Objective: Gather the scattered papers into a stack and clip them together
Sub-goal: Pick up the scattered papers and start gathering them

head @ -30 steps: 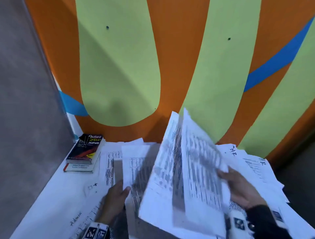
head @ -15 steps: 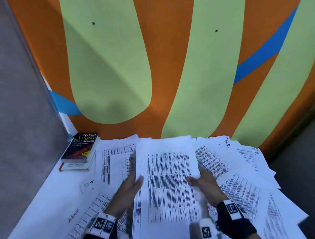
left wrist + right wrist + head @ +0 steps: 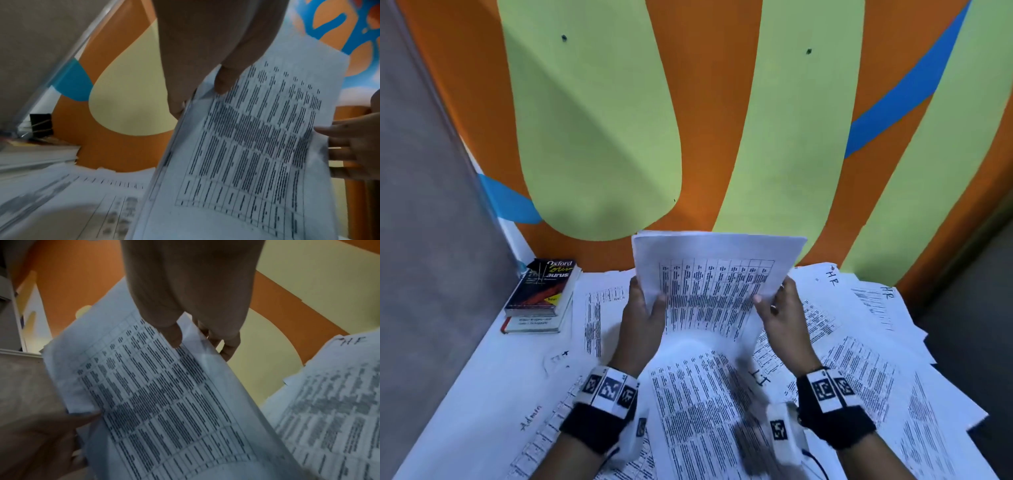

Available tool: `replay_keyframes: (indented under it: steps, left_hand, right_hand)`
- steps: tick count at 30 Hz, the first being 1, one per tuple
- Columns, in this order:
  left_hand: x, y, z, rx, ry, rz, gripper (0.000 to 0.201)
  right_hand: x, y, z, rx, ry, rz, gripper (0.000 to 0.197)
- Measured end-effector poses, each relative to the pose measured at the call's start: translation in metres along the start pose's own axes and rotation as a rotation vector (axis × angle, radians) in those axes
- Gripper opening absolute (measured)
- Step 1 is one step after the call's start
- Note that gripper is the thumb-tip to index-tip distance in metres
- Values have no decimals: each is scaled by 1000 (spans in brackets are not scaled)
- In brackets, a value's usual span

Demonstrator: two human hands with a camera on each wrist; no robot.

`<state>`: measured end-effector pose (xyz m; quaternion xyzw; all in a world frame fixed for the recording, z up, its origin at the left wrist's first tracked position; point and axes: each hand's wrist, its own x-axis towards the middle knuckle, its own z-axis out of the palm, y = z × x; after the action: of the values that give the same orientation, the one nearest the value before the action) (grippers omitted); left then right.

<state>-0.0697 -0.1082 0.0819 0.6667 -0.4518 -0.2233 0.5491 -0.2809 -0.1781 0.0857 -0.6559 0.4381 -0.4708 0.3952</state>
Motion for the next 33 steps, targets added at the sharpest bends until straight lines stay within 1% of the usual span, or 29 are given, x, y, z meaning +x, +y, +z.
replay_keyframes:
  steps: [3,6,8,10,12,13,14,16,18,19,20,21,23,24,26,27,29,31,33]
  left_hand:
    - [-2,6,3,8,68,68,34]
    - [-3,18,-1,-53,102,134,32]
    - [-4,16,-4,-64,95,110,32]
    - [-9,10,-5,-64,73,38,35]
    - [-14,6,-4,-43,84,-2,24]
    - [-15,3,-6,-8,109,-6,20]
    - [-13,-1,-8,23,148,2,17]
    - [-5,-9,-20,42,233,17,7]
    - [6,-17,-35,40,342,5,12]
    - [10,-19,-43,41,392,2,15]
    - [14,-20,-51,47,432,2,16]
    - [15,-18,-57,53,457,10,17]
    - [17,-17,-66,75,490,15,19]
    - [19,-19,-70,81,507,9,19]
    - [21,-27,-77,103,544,8,28]
    - [22,-30,-80,125,552,14,31]
    - [24,-37,-83,137,551,15,32]
    - [25,-42,-84,156,547,8,32]
    - [25,-40,-80,149,535,-7,35]
  right_hand:
    - [-1,-9,9,-2,61,-74,20]
    - [0,-27,11,24,71,-152,14]
    - [0,-24,11,1,40,-110,19]
    - [-1,-7,13,-75,-21,17,34]
    - [-4,13,14,-178,-104,147,54]
    - [-6,25,14,-251,-145,209,59]
    - [-9,33,13,-345,-179,253,60]
    - [-16,51,8,-616,-265,288,57]
    - [-23,62,4,-877,-402,313,66]
    - [-26,66,4,-964,-476,308,71]
    - [-28,70,6,-1026,-534,288,70]
    - [-30,74,8,-1059,-556,262,63]
    - [-33,80,16,-1060,-510,177,41]
    - [-34,82,19,-1055,-484,137,37]
    - [-34,89,26,-1057,-483,87,41]
    - [-33,90,28,-1070,-493,75,39]
    - [-32,87,29,-1143,-537,39,33]
    - [-31,84,30,-1210,-603,11,36]
    - [-31,83,32,-1232,-609,-3,33]
